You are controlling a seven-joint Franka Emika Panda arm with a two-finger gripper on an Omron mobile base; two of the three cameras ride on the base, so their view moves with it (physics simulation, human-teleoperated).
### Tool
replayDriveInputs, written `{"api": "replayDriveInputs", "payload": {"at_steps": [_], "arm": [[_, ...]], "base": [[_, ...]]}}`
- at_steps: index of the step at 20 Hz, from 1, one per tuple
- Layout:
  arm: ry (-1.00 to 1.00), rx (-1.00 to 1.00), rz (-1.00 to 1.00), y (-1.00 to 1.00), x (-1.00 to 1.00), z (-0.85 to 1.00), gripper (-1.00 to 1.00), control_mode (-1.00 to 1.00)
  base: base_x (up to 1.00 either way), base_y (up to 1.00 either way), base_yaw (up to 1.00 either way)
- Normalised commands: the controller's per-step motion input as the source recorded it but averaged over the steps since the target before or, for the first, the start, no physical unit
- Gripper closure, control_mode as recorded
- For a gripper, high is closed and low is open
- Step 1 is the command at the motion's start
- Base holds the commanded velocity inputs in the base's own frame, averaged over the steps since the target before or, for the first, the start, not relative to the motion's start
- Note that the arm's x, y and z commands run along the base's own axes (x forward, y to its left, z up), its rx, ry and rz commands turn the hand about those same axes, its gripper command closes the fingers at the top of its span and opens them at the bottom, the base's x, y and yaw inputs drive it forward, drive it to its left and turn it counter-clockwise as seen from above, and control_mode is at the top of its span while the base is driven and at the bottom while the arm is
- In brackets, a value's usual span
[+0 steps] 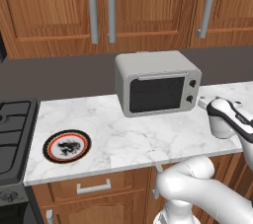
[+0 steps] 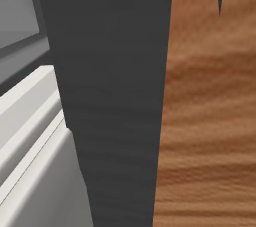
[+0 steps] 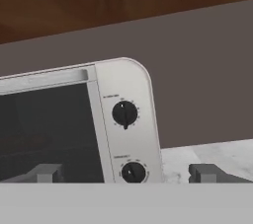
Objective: Pull the toaster oven rack outwards. Pick up the baguette from the plate and place it on the toaster oven rack. Close the toaster oven door fully and set the temperature to the lowest setting.
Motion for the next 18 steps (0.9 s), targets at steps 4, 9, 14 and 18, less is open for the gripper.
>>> {"api": "replayDriveInputs", "payload": {"at_steps": [4,9,14,18], "arm": [[0.00,-0.03,0.00,0.00,0.00,-0.16,-1.00,-1.00],[0.00,-0.03,0.00,0.00,0.00,-0.13,-1.00,-1.00],[0.00,-0.03,0.00,0.00,0.00,-0.11,-1.00,-1.00],[-0.01,-0.03,0.00,0.00,0.00,-0.14,-1.00,-1.00]], "base": [[0.00,0.00,0.00],[0.00,0.00,0.00],[0.00,0.00,0.00],[0.00,0.00,0.00]]}}
